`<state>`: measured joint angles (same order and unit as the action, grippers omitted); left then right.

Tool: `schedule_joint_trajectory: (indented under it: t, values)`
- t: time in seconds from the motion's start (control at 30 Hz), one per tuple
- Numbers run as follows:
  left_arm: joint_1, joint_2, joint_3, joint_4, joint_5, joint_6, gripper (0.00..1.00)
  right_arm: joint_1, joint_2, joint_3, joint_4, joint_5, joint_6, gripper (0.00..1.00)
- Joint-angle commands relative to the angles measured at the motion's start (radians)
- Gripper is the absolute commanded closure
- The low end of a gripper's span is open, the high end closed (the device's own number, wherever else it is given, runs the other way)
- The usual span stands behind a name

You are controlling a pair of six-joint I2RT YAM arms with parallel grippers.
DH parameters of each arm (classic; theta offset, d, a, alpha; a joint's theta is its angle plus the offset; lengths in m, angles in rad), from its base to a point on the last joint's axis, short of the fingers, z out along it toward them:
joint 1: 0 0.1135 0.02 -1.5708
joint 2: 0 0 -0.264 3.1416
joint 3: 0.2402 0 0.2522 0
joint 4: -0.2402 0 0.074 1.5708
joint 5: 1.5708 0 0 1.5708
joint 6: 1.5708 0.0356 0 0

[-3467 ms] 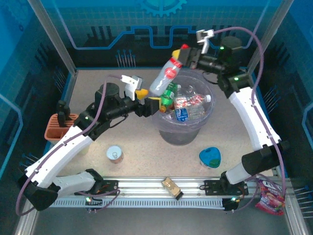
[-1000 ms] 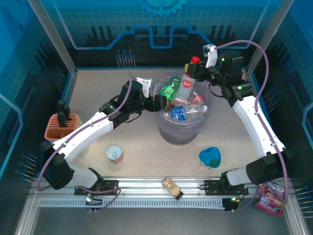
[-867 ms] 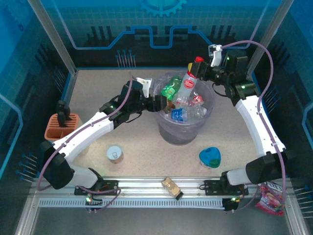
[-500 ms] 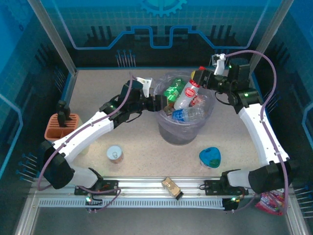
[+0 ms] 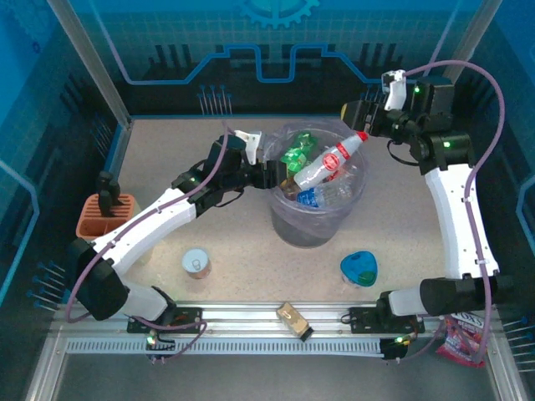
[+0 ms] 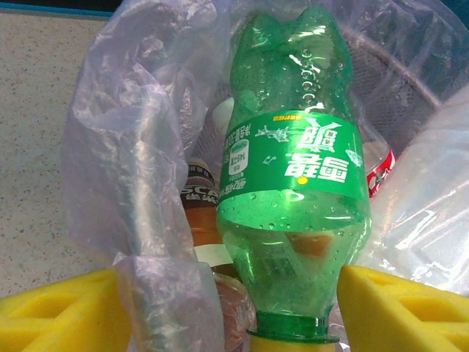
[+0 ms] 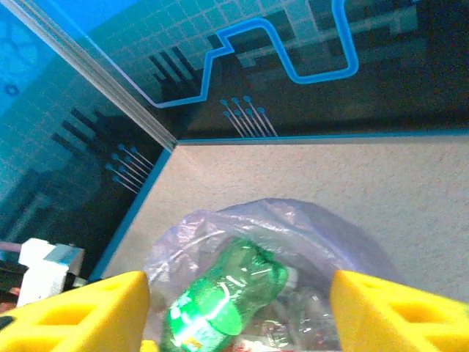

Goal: Put the plastic bottles in the bin

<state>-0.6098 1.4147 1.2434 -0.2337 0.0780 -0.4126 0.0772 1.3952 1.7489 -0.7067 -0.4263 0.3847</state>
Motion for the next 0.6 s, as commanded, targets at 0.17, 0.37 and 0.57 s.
schedule_joint_trajectory:
  t: [0.17, 0.37, 0.57]
  values:
    - [-0.009, 0.011, 0.040, -0.017, 0.014, 0.025, 0.28, 0.027, 0.075, 0.020, -0.084, 0.024, -0.064, 0.55]
    - [-0.008, 0.015, 0.041, -0.004, 0.023, 0.020, 0.28, 0.041, 0.031, -0.115, -0.021, -0.010, -0.019, 0.57]
    - [-0.008, 0.002, 0.038, -0.013, 0.020, 0.024, 0.28, -0.092, 0.008, -0.046, -0.098, 0.111, -0.101, 0.51]
